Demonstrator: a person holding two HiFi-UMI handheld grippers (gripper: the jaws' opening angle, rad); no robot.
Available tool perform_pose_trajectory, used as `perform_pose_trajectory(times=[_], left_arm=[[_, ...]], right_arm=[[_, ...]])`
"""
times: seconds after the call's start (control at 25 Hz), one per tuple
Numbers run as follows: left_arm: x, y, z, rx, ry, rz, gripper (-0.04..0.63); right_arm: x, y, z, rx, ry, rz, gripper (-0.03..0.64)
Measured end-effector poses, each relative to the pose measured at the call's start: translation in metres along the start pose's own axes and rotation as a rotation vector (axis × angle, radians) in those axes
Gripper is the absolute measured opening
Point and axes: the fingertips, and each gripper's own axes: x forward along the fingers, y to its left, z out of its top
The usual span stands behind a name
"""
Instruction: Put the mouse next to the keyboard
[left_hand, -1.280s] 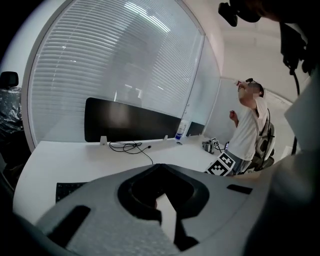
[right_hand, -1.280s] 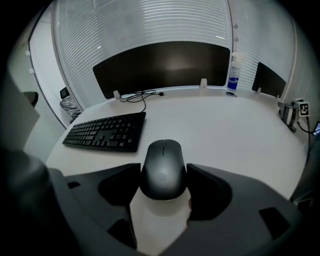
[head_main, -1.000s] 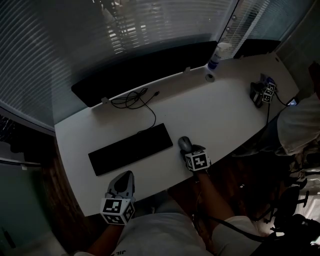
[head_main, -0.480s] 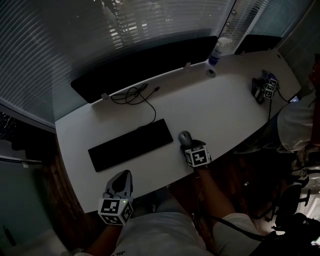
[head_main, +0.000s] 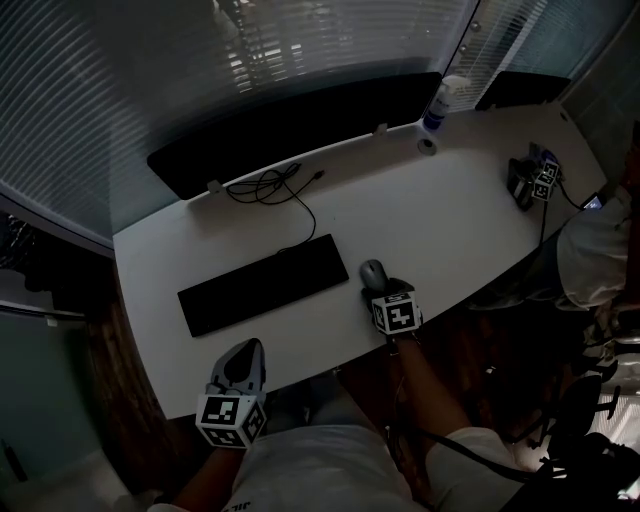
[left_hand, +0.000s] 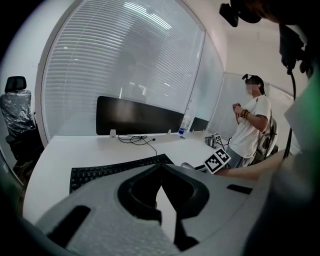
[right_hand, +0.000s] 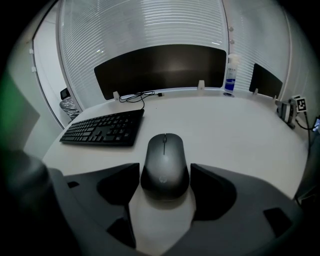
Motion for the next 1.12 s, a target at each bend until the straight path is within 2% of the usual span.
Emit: perform_pose_trajectory(times=[0.28,0.52,0.68,0.8,0.96,1.12], left_arm=[[0.006,0.006,-0.004,-0.016,0.001,0.02,0.005],[0.018,0.014,0.002,-0.035,-0.018,0.037,0.005],[0.025,0.017,0.011,-0.05,-0.04,0.057,0.005],[0.024,0.017,0.017,-0.055,-0.045,0.062,0.005],[0.012,0.015,0.022,-0.052,-0.039,0.048,0.005],[-0.007,0.017,0.02,-0.053,-0.034,0.05,0.005]], right_arm=[[-0.018,-0.006,0.014,-0.007,-0.023,-0.026,0.301],[-0.069,0.021,0.051,-0.031,-0.126,-0.044,0.29],[-0.101,0.072,0.076,-0.084,-0.197,-0.046,0.061],[-0.114,0.122,0.086,-0.111,-0.226,0.019,0.01],[-0.129,0.193,0.084,-0.143,-0.217,0.143,0.005],[-0.136,0.246,0.071,-0.174,-0.2,0.231,0.005]])
